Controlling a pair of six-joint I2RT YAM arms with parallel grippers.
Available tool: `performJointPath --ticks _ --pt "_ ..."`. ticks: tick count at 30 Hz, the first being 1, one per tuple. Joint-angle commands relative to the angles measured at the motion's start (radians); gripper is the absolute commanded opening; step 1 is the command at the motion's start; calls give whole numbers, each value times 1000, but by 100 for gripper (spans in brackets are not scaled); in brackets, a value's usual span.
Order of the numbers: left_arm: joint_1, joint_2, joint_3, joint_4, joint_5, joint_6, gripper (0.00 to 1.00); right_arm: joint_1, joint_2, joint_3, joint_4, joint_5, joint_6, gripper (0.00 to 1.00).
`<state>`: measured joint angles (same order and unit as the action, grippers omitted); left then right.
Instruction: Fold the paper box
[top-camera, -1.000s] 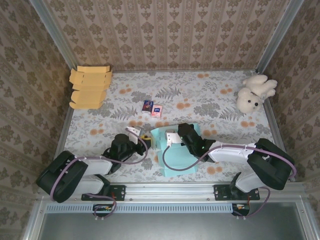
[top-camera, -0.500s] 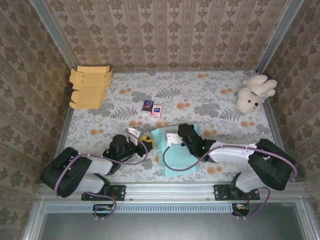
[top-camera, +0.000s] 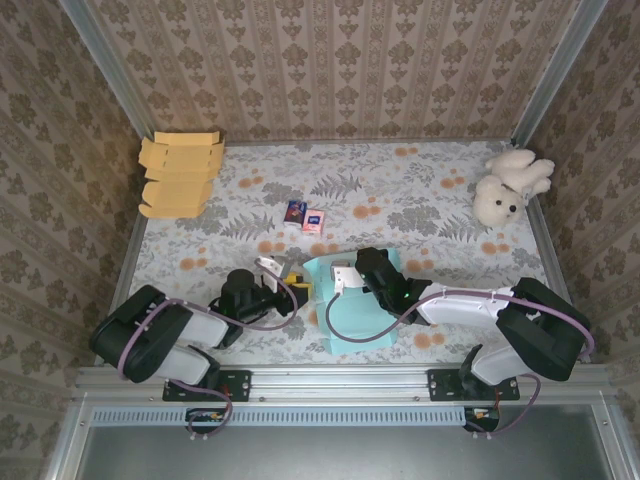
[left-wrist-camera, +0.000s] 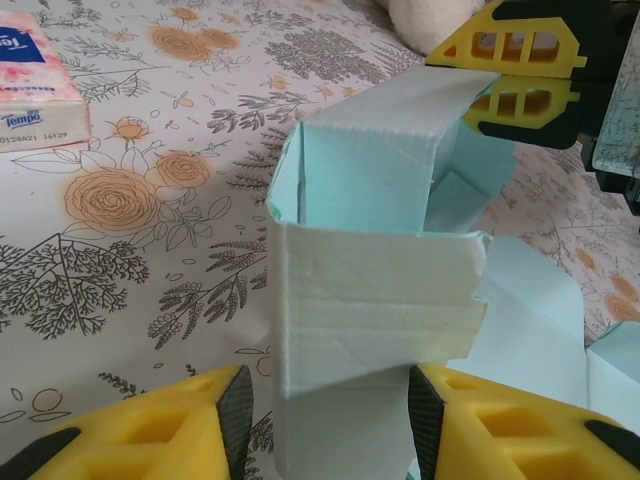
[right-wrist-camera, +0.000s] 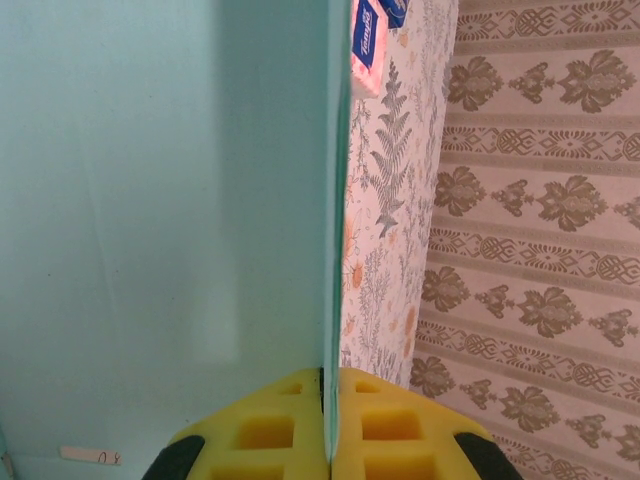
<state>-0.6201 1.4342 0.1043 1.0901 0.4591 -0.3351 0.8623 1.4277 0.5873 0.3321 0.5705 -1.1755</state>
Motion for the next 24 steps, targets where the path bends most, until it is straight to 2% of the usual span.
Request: performJointPath --ticks 1,8,12,24 --pt "2 30 13 79 32 -28 47 6 -16 9 -34 11 13 0" --pt "-3 152 31 198 61 -67 45 8 -12 13 -41 14 14 0" --pt "-13 202 61 201 68 -73 41 8 -13 14 -41 15 13 0" --pt "-34 155 42 202 91 -58 41 6 -3 17 -41 27 15 0"
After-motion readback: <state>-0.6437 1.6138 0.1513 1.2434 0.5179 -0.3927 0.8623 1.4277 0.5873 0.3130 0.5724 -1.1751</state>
